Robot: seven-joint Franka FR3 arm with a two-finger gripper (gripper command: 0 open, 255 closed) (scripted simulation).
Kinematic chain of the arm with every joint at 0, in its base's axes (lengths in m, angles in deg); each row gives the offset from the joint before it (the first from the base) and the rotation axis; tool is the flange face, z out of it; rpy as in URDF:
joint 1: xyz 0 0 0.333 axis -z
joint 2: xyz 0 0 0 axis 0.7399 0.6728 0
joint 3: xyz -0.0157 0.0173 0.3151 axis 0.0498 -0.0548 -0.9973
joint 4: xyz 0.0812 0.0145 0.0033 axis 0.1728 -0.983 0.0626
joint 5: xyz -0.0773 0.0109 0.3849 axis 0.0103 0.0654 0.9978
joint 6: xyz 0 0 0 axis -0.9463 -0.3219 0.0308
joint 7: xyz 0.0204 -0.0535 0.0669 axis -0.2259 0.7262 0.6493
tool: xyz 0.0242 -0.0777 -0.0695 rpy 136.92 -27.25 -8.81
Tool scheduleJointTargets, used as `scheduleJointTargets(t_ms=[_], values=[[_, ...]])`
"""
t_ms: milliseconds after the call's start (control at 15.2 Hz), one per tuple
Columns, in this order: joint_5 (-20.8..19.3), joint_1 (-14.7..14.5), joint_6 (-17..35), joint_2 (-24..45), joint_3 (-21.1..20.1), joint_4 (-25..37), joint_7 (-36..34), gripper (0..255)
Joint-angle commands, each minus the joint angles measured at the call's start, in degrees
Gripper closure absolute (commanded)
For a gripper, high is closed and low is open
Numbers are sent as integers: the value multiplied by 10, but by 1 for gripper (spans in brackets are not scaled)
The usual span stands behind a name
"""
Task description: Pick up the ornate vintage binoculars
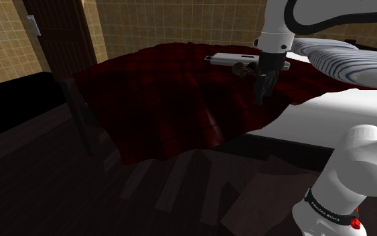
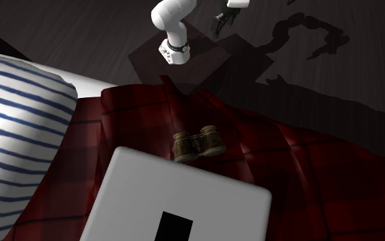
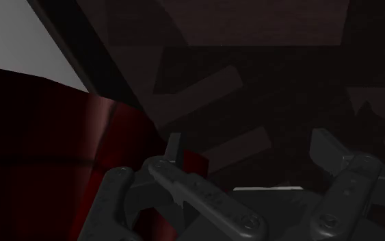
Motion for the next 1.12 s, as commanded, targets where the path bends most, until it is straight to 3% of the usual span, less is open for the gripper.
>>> scheduleJointTargets(t_ms=[0, 528, 1056], values=[[0, 0, 0, 0, 0, 0, 0, 0], [-61, 48, 77, 97, 61, 46, 38, 0], [-96, 86, 140, 208, 118, 124, 72, 0]])
